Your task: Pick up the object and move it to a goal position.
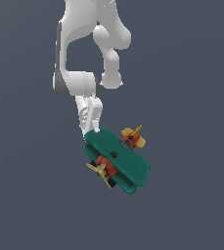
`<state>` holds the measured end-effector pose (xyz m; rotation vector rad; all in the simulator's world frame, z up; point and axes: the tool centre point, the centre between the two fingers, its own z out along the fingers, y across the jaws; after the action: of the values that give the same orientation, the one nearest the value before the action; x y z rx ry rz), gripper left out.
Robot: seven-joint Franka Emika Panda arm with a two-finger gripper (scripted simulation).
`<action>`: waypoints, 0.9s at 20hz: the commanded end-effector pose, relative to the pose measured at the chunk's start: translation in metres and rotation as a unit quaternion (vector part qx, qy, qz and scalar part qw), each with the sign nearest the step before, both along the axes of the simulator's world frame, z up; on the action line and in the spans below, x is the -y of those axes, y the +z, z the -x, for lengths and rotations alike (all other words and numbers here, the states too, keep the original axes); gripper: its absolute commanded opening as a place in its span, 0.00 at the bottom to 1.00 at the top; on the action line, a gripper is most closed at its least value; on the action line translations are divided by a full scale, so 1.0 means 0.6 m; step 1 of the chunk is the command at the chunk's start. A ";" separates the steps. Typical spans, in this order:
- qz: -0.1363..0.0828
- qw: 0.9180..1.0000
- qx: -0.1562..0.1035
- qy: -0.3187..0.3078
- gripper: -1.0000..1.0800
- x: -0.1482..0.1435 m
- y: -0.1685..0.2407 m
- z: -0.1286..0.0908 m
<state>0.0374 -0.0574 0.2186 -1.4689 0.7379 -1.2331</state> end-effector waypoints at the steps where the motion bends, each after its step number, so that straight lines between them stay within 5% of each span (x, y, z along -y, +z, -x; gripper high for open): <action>1: 0.000 1.000 0.004 0.001 0.00 -0.026 0.046 -0.008; 18: 0.000 1.000 0.004 0.000 0.00 -0.152 0.247 -0.047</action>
<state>0.0632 0.0305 0.3571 -1.4677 0.7357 -1.2332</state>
